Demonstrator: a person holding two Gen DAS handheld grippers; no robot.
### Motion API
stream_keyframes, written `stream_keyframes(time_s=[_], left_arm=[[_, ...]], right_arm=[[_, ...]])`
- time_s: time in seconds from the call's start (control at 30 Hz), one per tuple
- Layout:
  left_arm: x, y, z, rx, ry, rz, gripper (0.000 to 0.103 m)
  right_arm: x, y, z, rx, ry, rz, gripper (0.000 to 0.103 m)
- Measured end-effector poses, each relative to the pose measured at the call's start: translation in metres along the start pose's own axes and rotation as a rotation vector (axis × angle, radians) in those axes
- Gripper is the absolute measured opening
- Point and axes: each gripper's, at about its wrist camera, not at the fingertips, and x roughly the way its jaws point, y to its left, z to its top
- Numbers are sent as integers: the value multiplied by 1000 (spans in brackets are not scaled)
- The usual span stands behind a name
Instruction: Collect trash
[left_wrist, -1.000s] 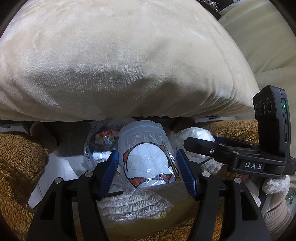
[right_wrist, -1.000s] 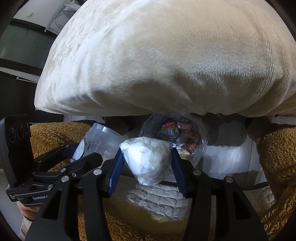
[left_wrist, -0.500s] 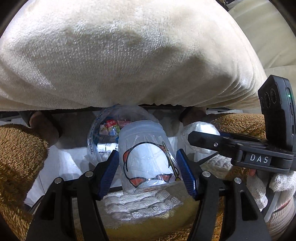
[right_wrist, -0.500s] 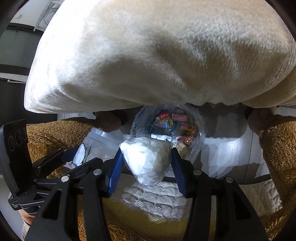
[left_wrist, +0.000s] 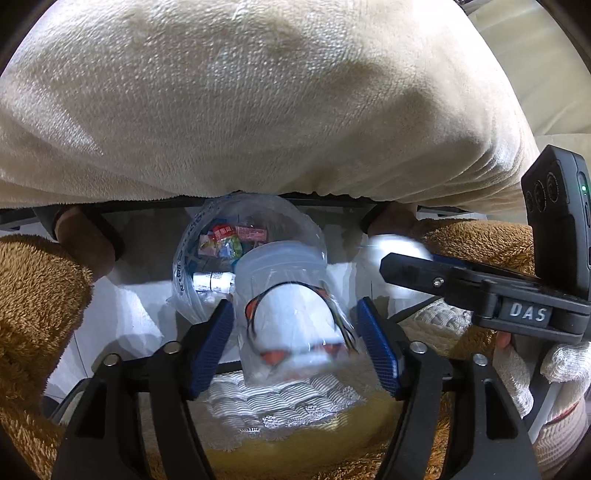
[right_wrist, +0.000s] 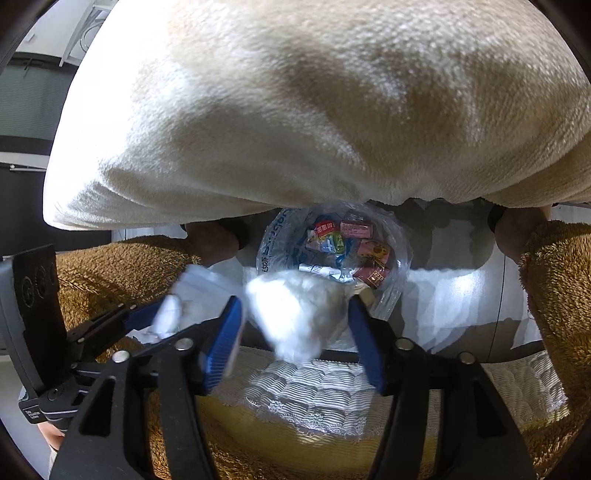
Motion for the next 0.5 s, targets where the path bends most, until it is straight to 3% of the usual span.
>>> stream_keyframes(time_s=[0.5], left_arm=[[-13,0,-4,-3,-29,3,71]], right_arm=[[-16,9,-10,-36,-40,-8,65]])
